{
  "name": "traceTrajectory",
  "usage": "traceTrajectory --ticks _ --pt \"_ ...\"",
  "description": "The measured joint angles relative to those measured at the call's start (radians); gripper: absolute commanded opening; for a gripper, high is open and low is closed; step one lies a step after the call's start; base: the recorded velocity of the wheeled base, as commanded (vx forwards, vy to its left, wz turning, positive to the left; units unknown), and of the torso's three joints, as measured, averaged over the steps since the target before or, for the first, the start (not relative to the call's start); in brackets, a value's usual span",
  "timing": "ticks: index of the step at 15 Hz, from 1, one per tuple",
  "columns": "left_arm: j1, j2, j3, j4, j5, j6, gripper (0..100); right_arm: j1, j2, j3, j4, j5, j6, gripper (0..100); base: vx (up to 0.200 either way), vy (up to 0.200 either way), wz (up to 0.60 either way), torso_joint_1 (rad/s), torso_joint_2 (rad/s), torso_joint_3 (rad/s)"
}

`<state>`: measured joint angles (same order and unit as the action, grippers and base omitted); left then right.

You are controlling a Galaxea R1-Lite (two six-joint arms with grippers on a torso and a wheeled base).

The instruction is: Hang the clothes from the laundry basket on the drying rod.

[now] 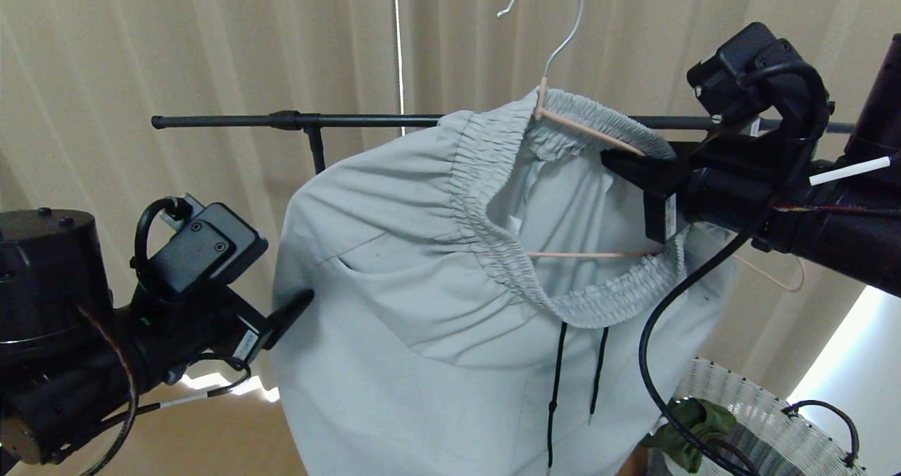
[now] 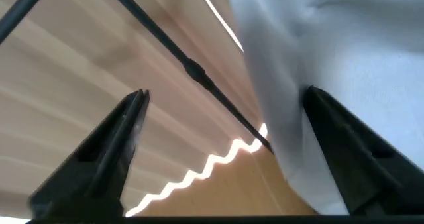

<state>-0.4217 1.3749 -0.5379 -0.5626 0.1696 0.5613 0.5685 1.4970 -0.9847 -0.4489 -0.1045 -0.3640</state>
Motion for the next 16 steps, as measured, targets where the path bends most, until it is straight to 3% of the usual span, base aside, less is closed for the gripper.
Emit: traceTrajectory --ticks 3,11,15,16 --pt "0.022 0.007 0.010 -0.001 0.004 0.002 0 0.000 -0.002 -0.003 0.000 -0.001 0.000 0 0.000 0.000 0.00 0.000 0.00 0.000" --pt "0.260 0.005 0.109 -0.011 0.002 0.014 0 -0.003 -0.008 -0.011 0.004 -0.005 -0.002 0 0.000 0.000 0.00 0.000 0.00 0.000" --pt "0.260 0.001 0.109 -0.036 0.002 0.005 0 -0.004 -0.010 -0.009 0.009 -0.010 -0.002 0 0.000 0.000 0.00 0.000 0.00 0.000" --pt "0.244 0.000 0.109 -0.046 0.002 0.001 100 -0.004 -0.010 -0.009 0.010 -0.010 -0.002 0 0.000 0.000 0.00 0.000 0.00 0.000"
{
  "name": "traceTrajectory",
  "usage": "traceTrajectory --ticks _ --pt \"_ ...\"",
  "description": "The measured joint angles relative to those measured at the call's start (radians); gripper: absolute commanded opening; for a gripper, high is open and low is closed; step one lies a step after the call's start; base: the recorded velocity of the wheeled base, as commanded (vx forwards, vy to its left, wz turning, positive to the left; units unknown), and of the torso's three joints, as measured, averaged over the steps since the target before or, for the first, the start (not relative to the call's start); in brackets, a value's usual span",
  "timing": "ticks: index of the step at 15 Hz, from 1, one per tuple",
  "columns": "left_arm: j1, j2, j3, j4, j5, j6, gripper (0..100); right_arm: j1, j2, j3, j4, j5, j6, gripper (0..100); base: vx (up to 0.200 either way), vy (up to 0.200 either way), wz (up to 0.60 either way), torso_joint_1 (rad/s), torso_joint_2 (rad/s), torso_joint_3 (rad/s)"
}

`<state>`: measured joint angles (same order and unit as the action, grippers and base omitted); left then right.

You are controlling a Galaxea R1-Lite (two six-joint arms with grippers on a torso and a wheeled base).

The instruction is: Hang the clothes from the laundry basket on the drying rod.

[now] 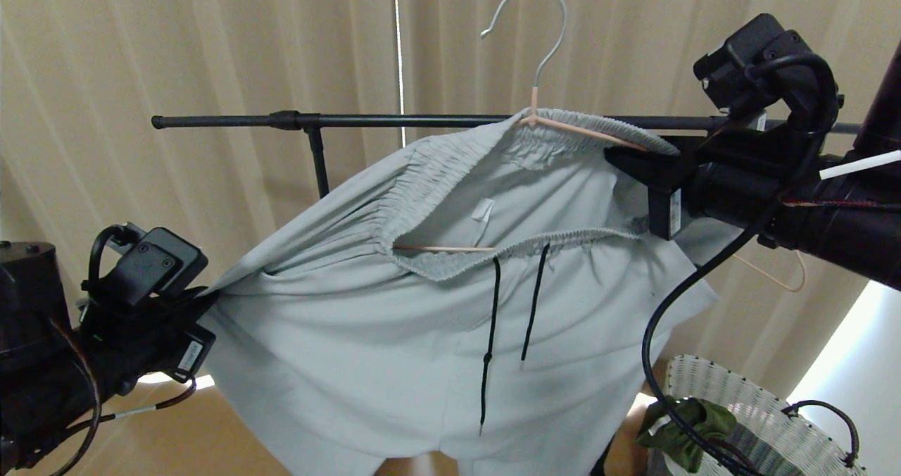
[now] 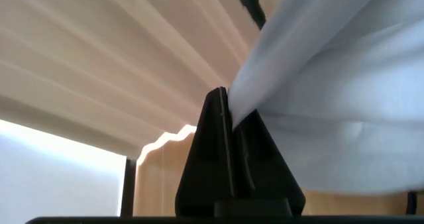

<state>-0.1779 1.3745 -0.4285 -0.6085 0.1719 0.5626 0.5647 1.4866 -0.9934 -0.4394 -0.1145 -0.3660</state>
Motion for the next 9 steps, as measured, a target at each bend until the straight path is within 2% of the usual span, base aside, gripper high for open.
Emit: traceTrajectory --ticks 3,6,9 --pt "-0.040 -0.014 -0.001 -0.005 0.000 0.000 100 -0.002 -0.003 0.001 0.007 -0.008 -0.002 0 0.000 0.000 0.00 0.000 0.00 0.000" --pt "-0.079 -0.063 -0.003 -0.005 -0.027 -0.034 100 -0.056 -0.007 -0.001 0.066 -0.030 -0.003 0 0.000 0.000 0.00 0.000 0.00 0.000" --pt "-0.095 -0.144 0.005 -0.004 -0.114 -0.116 100 -0.097 -0.017 -0.007 0.153 -0.123 -0.003 0 0.000 0.000 0.00 0.000 0.00 0.000"
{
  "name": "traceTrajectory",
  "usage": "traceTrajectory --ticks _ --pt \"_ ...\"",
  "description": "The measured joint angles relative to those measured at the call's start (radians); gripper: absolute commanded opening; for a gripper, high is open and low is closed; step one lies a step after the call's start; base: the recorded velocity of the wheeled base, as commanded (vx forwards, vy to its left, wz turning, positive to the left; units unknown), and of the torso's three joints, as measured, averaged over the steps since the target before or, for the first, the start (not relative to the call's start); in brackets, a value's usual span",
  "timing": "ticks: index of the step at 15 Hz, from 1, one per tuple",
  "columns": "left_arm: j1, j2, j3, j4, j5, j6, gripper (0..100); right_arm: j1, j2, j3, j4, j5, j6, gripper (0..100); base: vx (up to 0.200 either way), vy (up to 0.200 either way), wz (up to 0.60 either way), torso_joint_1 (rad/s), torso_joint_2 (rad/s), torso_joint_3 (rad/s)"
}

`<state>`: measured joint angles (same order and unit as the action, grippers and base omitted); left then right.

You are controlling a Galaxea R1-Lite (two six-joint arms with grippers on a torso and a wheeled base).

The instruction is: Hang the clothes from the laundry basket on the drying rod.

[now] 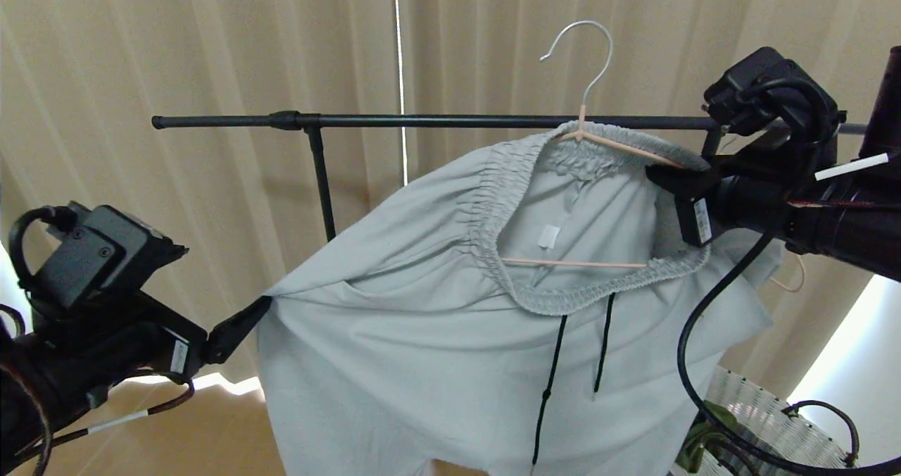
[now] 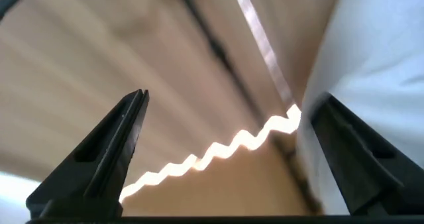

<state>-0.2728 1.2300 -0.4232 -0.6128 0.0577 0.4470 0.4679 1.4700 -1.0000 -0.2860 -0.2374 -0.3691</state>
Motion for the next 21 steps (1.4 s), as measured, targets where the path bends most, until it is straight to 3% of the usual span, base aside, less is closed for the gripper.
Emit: traceTrajectory --ticks 3,6,8,12,21 --pt "-0.001 -0.062 0.026 -0.001 -0.035 -0.118 100 -0.043 -0.008 -0.005 0.099 -0.123 0.003 0 0.000 0.000 0.00 0.000 0.00 0.000" --pt "-0.006 -0.100 0.075 -0.007 -0.066 -0.181 100 -0.088 -0.017 -0.009 0.135 -0.137 0.007 0 0.000 0.000 0.00 0.000 0.00 0.000" --pt "-0.011 -0.114 0.102 -0.052 -0.093 -0.181 100 -0.109 -0.023 -0.011 0.161 -0.138 0.019 0 0.000 0.000 0.00 0.000 0.00 0.000" --pt "0.006 -0.127 0.129 -0.123 -0.094 -0.161 100 -0.116 -0.055 -0.030 0.343 -0.187 0.124 0 0.000 0.000 0.00 0.000 0.00 0.000" --pt "0.010 -0.118 0.129 -0.123 -0.096 -0.162 100 -0.114 -0.057 -0.029 0.343 -0.190 0.191 0 0.178 0.000 0.00 0.001 0.00 0.004"
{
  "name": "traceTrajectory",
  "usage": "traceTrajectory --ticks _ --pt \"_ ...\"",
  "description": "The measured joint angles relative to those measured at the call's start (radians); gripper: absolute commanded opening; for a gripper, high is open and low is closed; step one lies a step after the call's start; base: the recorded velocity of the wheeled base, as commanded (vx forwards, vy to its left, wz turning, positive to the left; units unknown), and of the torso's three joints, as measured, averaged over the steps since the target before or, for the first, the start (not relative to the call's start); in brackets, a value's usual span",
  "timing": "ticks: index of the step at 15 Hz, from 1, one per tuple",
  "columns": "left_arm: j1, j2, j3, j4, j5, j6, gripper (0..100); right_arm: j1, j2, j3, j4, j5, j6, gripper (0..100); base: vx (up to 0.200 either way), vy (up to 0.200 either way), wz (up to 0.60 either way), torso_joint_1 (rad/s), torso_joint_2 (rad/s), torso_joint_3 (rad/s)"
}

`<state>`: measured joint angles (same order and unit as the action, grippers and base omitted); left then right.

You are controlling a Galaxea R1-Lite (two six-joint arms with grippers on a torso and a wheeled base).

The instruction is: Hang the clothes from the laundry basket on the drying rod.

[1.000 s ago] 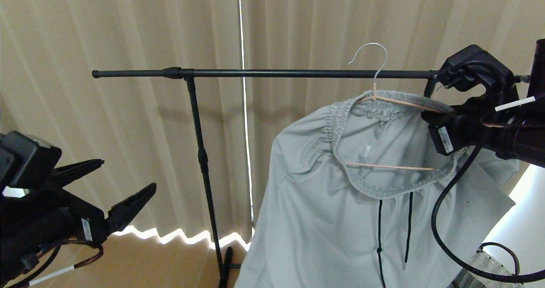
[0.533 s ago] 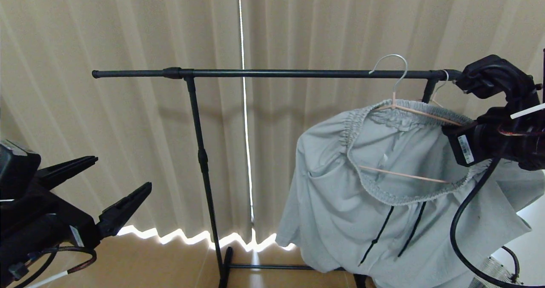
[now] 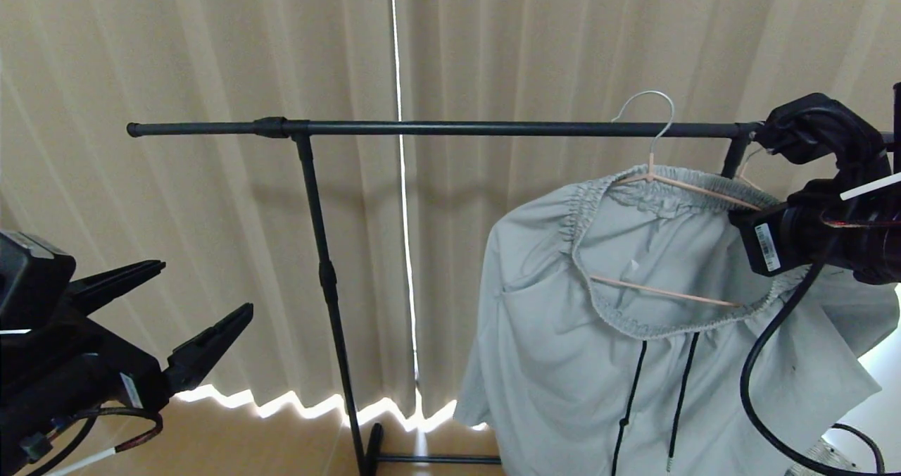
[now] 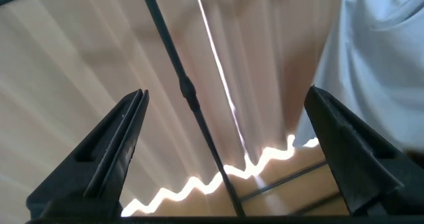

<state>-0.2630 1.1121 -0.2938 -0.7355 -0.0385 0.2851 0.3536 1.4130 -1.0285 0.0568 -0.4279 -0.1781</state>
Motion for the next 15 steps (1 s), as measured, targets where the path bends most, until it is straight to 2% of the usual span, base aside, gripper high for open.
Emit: traceTrajectory --ticks 3,8,15 --pt "0.000 0.001 -0.004 -0.001 0.000 0.003 100 0.000 0.010 0.001 0.000 -0.006 0.043 0 0.200 0.000 0.00 0.001 0.00 0.001" --pt "-0.001 -0.001 0.003 -0.002 0.000 0.006 100 -0.017 0.035 -0.007 -0.006 -0.023 0.055 0 0.000 0.000 0.00 0.000 0.00 0.000" --pt "0.000 0.003 0.008 0.000 0.000 0.005 100 -0.030 0.167 -0.129 -0.011 -0.098 0.067 0 0.000 0.000 0.00 0.000 0.00 0.000"
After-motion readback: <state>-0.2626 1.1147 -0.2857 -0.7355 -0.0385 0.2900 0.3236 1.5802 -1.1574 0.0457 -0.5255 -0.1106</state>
